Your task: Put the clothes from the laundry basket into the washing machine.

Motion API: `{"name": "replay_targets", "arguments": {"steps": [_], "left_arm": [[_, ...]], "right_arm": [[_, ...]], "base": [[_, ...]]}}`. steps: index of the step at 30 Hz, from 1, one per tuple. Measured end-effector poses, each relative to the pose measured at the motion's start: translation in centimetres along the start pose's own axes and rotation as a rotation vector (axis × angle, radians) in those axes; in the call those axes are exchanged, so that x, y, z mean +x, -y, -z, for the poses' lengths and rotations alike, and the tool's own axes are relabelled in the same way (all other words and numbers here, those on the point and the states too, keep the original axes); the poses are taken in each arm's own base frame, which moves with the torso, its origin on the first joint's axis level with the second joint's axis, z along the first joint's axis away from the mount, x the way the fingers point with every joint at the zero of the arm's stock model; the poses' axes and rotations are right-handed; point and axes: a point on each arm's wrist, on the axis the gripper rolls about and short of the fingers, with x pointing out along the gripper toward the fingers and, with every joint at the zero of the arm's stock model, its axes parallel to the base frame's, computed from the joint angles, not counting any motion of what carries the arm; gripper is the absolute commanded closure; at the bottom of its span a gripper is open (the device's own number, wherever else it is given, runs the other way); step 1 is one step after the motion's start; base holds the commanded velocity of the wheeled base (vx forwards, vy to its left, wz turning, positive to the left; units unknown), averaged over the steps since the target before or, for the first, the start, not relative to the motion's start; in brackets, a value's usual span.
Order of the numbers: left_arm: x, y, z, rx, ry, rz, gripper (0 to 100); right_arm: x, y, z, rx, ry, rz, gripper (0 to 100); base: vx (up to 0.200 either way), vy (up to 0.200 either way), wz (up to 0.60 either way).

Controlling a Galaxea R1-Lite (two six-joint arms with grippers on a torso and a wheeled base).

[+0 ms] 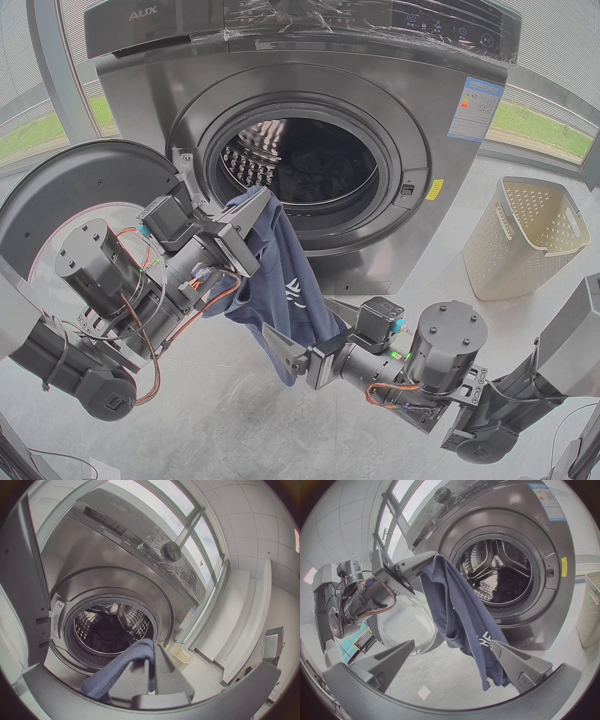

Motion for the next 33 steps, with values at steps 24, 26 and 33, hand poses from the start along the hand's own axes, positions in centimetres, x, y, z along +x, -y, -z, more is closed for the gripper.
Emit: {"name": "replay_targets", "arguments": {"steps": [24,26,33], "left_arm": [[0.0,-0.3,-0.2,0.004,0.006,-0.007,100],[0.0,-0.2,-0.2,0.004,0.007,-0.007,100],[0.0,-0.2,-0.3,0.004,0.01,-0.006,100]], "right_arm": [[5.6,-2.9,4.0,0.004,-0.021,-0.094,0],[6.4,-2.9,4.1,0.007,-0.006,-0.093,0],[9.4,-2.0,4.8,0.009,0.01,-0.073,0]], "base": [[0.0,0.0,0.0],[0.0,0.0,0.0],[0.0,0.0,0.0]]}}
